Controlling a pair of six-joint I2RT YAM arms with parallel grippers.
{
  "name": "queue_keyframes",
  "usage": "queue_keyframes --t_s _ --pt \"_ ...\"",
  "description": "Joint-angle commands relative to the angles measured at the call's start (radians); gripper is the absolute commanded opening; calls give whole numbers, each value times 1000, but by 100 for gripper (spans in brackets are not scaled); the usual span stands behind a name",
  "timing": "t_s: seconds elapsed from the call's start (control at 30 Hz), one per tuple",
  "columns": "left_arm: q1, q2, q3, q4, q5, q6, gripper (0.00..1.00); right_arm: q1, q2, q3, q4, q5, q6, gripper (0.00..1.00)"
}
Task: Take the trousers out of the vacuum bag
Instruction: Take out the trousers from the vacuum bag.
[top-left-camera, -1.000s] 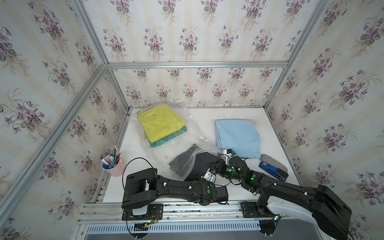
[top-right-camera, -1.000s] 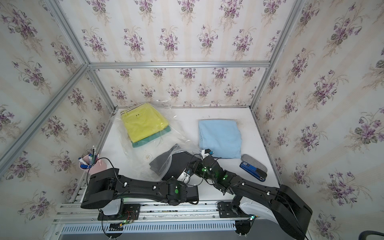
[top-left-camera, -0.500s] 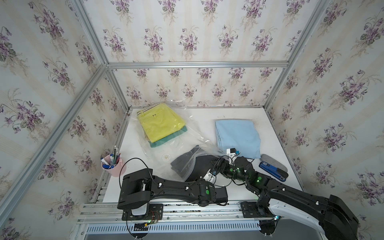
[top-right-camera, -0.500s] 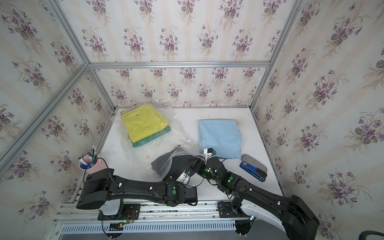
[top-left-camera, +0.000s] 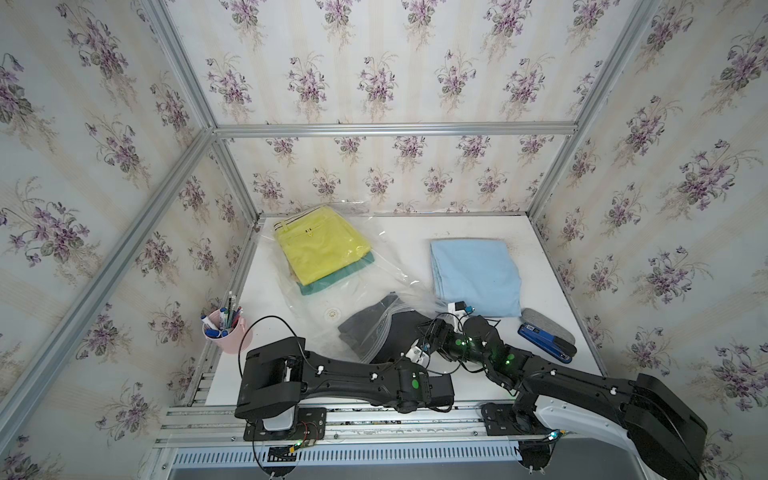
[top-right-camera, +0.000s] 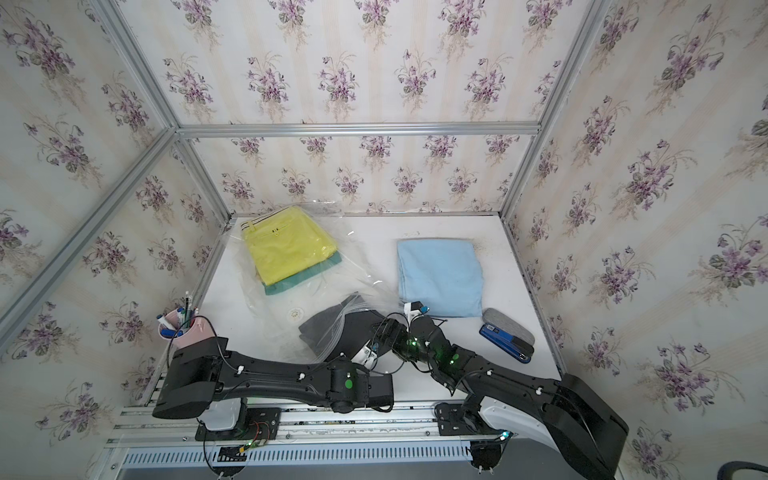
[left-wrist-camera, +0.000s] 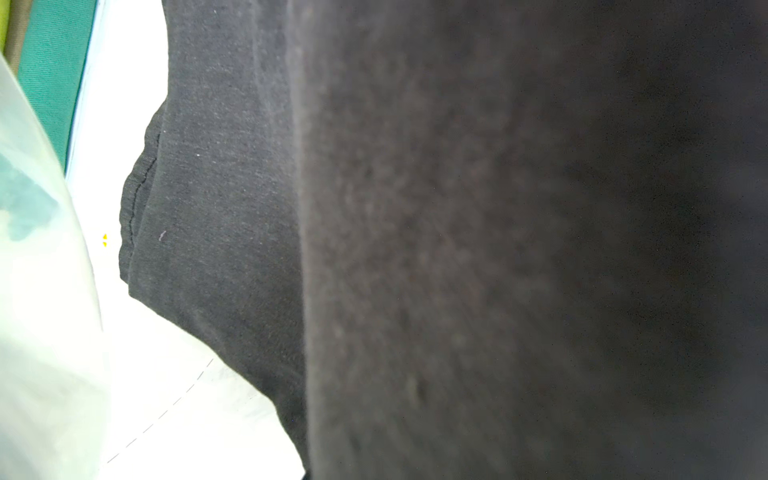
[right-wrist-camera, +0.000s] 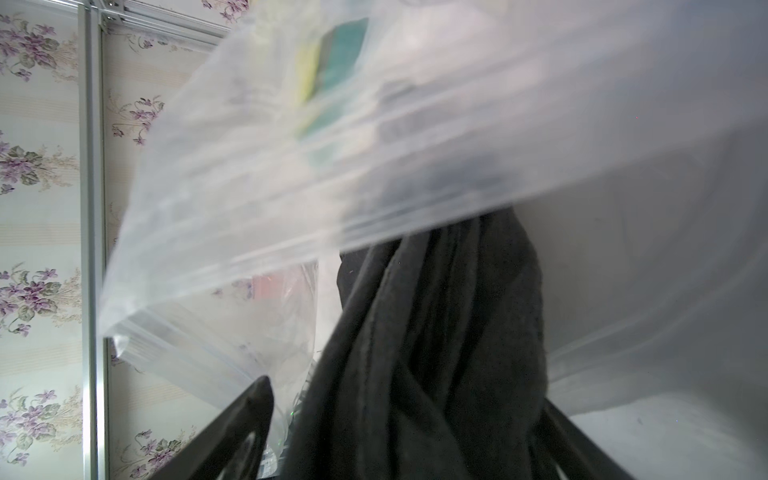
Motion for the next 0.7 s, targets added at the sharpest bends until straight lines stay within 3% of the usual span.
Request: queue_keyframes --t_s 0.0,0.1,0.2,0.57,0.67 --pt "2 6 11 88 -54 1 9 9 19 3 37 -72 -29 90" --pt "3 9 10 92 -53 1 9 9 29 -5 72 -65 -19 87" --pt "3 9 10 93 -50 -1 9 8 48 1 108 -72 -10 77" --pt "-9 -50 59 0 -107 5 6 9 13 58 116 -105 -51 11" --pt "-21 -81 100 -28 -131 24 6 9 -15 86 74 -113 -72 0"
